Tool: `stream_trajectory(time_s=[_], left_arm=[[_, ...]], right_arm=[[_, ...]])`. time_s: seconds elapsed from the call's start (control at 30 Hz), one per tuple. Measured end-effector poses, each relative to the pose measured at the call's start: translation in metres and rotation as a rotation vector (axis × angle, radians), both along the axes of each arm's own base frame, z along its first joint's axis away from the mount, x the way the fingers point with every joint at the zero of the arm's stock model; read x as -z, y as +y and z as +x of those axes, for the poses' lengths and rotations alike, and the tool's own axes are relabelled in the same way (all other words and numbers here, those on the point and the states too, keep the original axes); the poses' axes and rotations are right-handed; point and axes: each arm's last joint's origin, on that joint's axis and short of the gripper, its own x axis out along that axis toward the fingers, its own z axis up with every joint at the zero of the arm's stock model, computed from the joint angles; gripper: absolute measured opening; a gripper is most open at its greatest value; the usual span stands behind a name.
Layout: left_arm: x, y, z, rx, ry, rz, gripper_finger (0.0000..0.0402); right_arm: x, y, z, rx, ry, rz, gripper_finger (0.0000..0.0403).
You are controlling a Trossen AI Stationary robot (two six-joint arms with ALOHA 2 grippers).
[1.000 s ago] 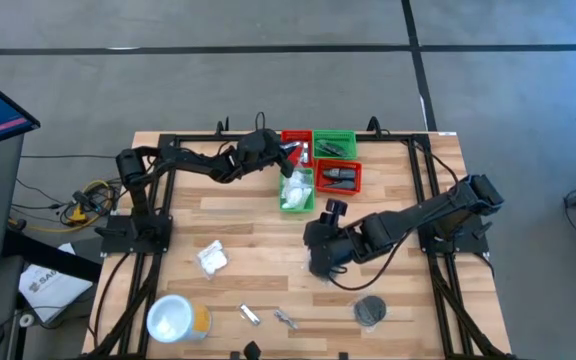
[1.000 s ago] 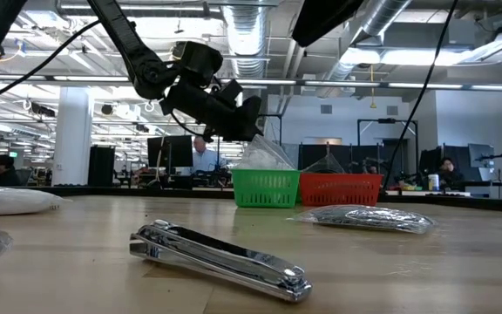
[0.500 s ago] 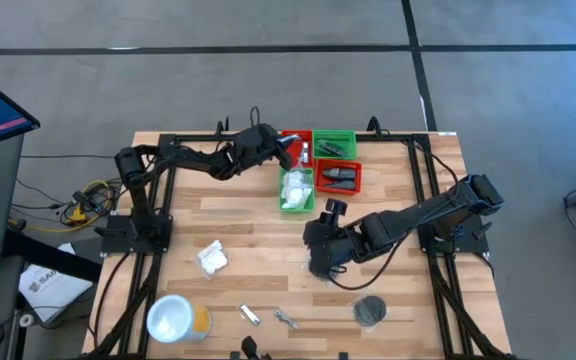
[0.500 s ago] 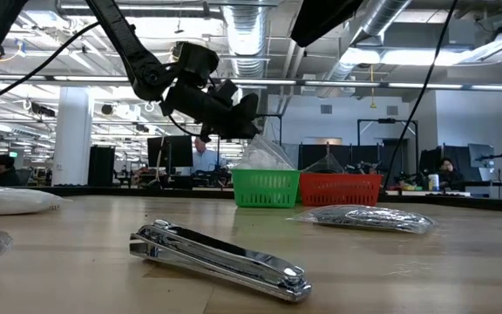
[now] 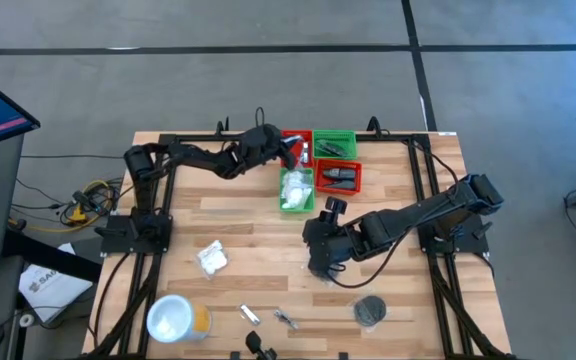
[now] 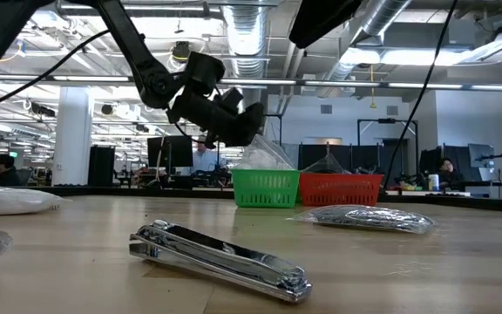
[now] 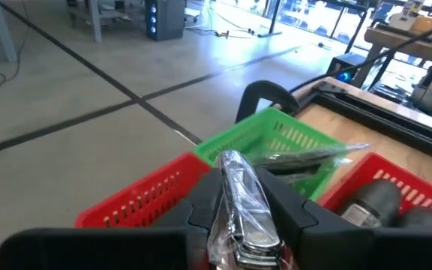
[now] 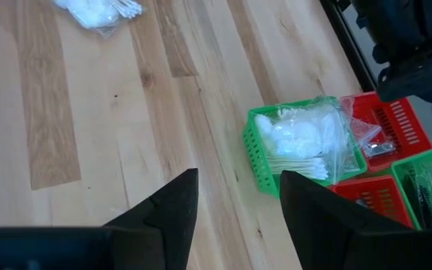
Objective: Pick & Place Travel size toiletries
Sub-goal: Put the nail cutter into the left red bin, then put the hairbrush into the right green bin
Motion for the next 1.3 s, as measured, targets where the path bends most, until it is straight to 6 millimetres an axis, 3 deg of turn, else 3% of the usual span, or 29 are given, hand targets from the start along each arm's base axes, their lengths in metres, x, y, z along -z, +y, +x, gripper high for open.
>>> stream_trajectory(time_s=[0.2,0.63,0.87,1.1,1.3], left_arm=[[0.002,0.0,0.001,0.0,0.003,-0.001,0.0066],[0.002,0.0,0.001,0.003,0.007,0.005,0.0139],[0.003,-0.005,0.004,0.071,0.002,-0.01,0.0143],[0.006,-0.029,0.0,0.3,0.081,-0.106,0.0141],[0.006,-0.065,-0.023,0.389,0.131,-0.097,0.0138]], right_arm=[[0.0,-0.001,0.0,0.002,0.0,0.0,0.0174],[0.0,-0.001,0.0,0.003,0.001,-0.001,0.0171],[0.0,-0.001,0.0,0.004,0.002,-0.001,0.0173],[0.001,0.001,-0.001,-0.002,0.007,0.003,0.0171],[0.001,0.003,-0.002,-0.005,0.011,0.003,0.0173]])
